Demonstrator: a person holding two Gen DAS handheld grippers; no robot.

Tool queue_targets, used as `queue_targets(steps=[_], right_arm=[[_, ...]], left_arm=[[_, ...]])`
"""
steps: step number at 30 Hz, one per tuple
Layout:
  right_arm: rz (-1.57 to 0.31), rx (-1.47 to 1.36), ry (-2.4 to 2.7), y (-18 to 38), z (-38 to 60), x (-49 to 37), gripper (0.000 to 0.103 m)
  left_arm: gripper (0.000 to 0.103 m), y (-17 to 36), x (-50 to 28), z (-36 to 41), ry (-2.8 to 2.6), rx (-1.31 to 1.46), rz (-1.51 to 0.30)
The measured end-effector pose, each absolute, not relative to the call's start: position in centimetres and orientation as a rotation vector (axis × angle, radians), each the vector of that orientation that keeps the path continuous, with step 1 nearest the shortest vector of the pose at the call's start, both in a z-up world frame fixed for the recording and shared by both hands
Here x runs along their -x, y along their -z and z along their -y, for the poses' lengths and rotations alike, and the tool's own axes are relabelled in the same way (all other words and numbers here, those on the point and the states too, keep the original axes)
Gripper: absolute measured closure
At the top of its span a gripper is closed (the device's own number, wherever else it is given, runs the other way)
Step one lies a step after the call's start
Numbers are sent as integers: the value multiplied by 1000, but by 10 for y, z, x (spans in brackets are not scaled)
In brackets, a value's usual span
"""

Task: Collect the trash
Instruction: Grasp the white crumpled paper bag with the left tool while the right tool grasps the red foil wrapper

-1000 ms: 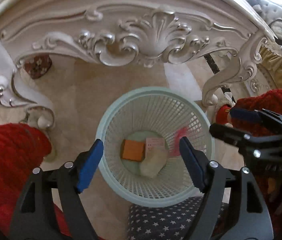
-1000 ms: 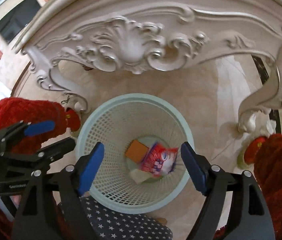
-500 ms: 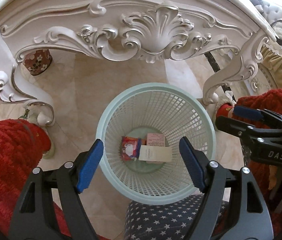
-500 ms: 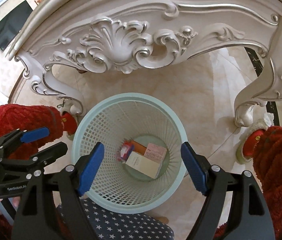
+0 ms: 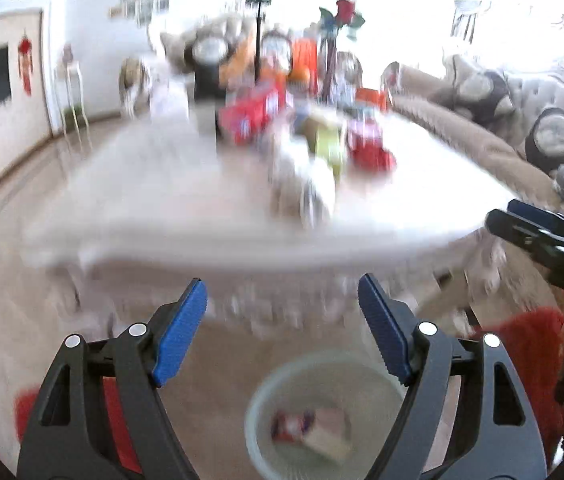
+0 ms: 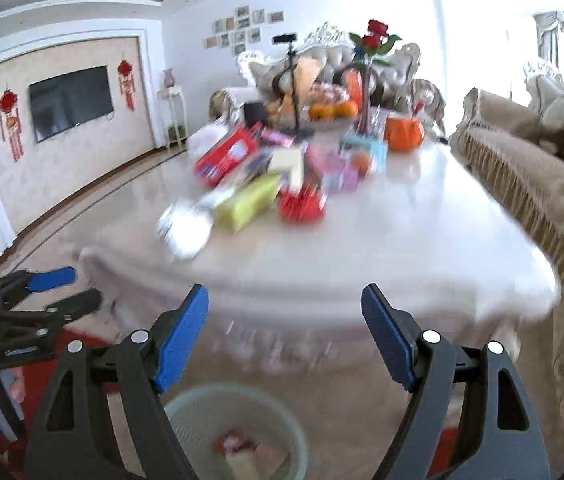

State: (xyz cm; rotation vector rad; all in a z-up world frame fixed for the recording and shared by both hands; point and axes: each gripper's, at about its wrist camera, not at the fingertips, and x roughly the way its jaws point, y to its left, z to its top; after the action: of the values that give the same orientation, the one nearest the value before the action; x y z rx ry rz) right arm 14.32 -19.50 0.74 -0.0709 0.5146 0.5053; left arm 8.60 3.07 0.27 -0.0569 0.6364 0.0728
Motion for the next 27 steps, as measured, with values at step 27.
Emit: queue_targets(steps=[27], right_arm=[[-726, 215, -536, 19, 122, -313, 30]], left_arm=[[28, 25, -232, -27, -153, 28, -760]])
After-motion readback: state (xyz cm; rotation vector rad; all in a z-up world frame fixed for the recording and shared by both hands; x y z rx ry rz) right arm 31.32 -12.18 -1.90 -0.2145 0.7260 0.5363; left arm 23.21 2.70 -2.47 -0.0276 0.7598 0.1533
